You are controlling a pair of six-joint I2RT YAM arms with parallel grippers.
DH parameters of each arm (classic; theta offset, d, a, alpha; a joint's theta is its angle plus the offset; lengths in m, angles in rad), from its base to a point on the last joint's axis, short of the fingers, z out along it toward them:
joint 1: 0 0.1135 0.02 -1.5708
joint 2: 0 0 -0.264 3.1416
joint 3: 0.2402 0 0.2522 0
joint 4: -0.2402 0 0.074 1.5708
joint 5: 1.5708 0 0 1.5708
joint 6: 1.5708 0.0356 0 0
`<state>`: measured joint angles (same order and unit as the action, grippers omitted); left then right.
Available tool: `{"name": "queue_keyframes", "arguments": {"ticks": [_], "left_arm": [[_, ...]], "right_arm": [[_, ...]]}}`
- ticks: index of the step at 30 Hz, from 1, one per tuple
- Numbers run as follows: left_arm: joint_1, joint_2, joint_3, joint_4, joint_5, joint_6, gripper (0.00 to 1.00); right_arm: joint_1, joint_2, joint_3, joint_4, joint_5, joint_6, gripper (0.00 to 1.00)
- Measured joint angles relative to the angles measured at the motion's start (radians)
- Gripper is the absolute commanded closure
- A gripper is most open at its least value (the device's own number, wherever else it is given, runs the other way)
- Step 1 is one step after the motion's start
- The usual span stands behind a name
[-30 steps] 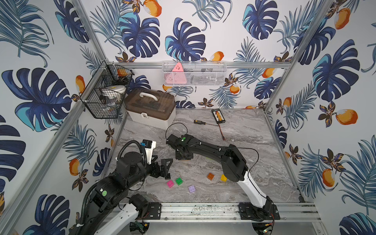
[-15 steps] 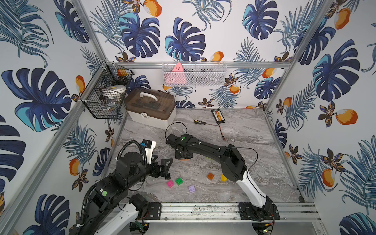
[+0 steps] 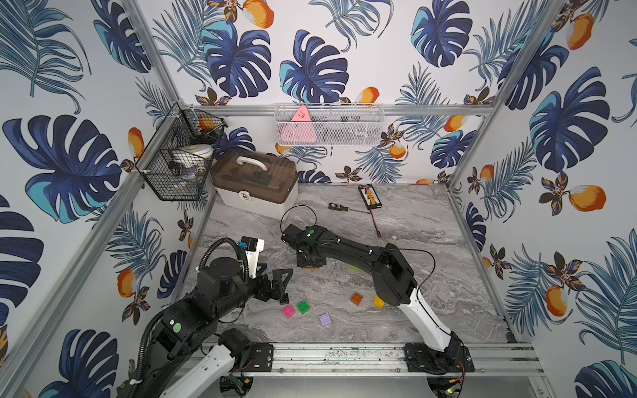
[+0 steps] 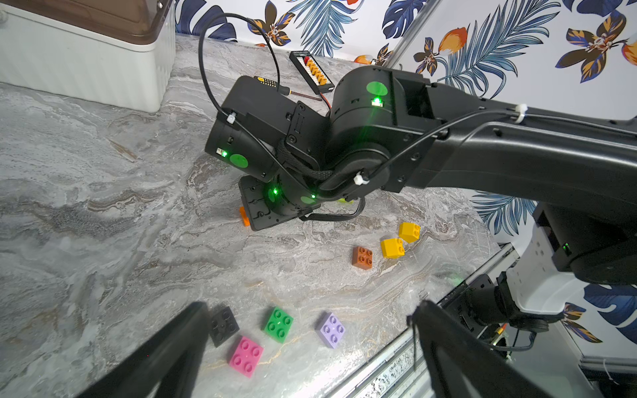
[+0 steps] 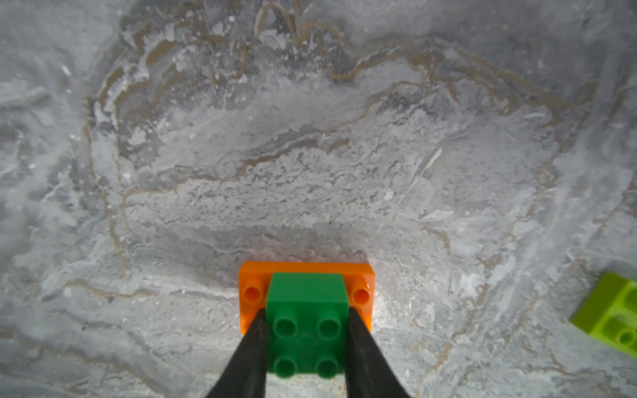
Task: Assemble the number 1 with lego
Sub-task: Assemble the lego brick with the lego brick.
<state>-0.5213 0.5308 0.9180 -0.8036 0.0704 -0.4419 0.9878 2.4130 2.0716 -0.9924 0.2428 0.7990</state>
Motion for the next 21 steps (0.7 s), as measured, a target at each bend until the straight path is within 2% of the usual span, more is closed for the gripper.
{"name": "queue_keyframes", "arguments": {"ticks": [2, 4, 8, 11, 14, 17, 21], "left_arm": [[0.0, 0.0, 0.0, -0.001, 0.0, 0.0, 0.01], [0.0, 0.001, 0.0, 0.0, 0.0, 0.0, 0.01], [0.0, 0.005, 0.0, 0.0, 0.0, 0.0, 0.01], [0.001, 0.007, 0.0, 0.0, 0.0, 0.0, 0.01], [0.002, 0.009, 0.0, 0.0, 0.0, 0.0, 0.01], [0.002, 0.009, 0.0, 0.0, 0.001, 0.0, 0.01], [0.004, 0.014, -0.002, 0.002, 0.004, 0.0, 0.01]], "right_arm": [[0.0, 0.0, 0.0, 0.0, 0.001, -0.004, 0.84], [0.0, -0.005, -0.004, 0.002, 0.003, -0.008, 0.79], [-0.001, -0.018, -0.003, 0.007, 0.002, -0.025, 0.48], [-0.004, -0.008, 0.031, -0.027, -0.012, -0.041, 0.36], [-0.006, -0.013, 0.076, -0.057, -0.011, -0.051, 0.3], [-0.005, -0.045, 0.088, -0.075, -0.007, -0.05, 0.29], [-0.005, -0.151, 0.015, -0.092, 0.015, -0.016, 0.3]]}}
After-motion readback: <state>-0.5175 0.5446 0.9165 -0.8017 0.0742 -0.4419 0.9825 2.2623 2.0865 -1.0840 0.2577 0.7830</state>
